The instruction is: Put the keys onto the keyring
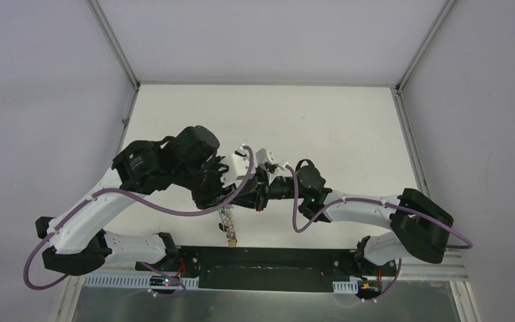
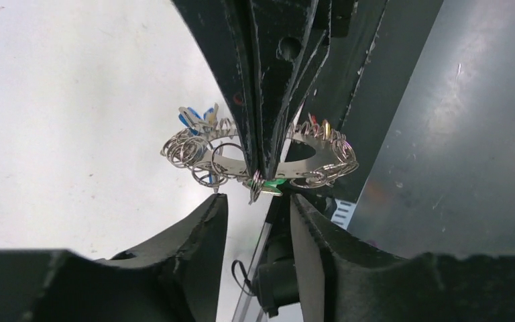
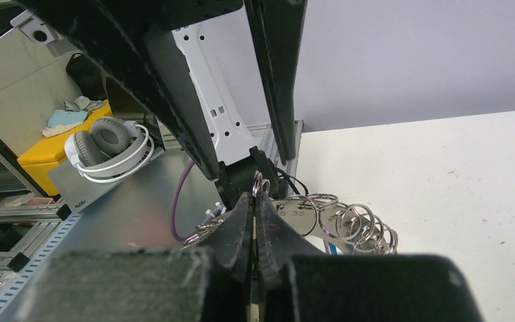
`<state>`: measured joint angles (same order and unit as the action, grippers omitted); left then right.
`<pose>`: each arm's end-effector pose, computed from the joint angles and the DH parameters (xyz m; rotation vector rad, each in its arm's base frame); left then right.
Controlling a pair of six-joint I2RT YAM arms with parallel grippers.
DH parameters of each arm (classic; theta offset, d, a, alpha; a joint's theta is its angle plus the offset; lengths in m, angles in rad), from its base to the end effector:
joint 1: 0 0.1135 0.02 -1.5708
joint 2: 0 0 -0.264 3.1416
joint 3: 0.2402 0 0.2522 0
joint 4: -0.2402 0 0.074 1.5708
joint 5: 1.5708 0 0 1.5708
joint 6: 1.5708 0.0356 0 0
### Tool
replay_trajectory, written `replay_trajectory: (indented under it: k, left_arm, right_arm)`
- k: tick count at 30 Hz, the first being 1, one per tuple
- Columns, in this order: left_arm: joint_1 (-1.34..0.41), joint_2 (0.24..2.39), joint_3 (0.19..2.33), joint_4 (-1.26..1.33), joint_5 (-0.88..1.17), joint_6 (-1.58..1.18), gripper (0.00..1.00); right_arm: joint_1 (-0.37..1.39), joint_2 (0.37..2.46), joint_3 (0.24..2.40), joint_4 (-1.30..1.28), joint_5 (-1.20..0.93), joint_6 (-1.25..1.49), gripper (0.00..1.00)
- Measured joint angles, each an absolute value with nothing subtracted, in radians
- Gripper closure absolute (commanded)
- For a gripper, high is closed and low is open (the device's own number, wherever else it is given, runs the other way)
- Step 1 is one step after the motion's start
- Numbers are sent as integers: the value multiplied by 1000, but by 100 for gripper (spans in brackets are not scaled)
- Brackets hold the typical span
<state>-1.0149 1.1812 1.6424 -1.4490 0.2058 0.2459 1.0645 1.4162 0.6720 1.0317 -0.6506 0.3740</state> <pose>0.0848 -0.1502 0.4296 1.6123 2.0716 -0.5465 0.1258 0.2713 0.2816 -1.0726 1.1077 1.5959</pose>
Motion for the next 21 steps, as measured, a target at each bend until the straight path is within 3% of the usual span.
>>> replay_trajectory:
  k: [16, 21]
  left_arm:
    - [-1015, 636, 1106, -899, 210, 77, 57]
    - [-1015, 519, 943, -759, 212, 35, 61]
  right_arm:
    - [1065, 1381, 643, 1019, -643, 346, 100]
    - [1065, 1380, 639, 1018, -644, 341, 100]
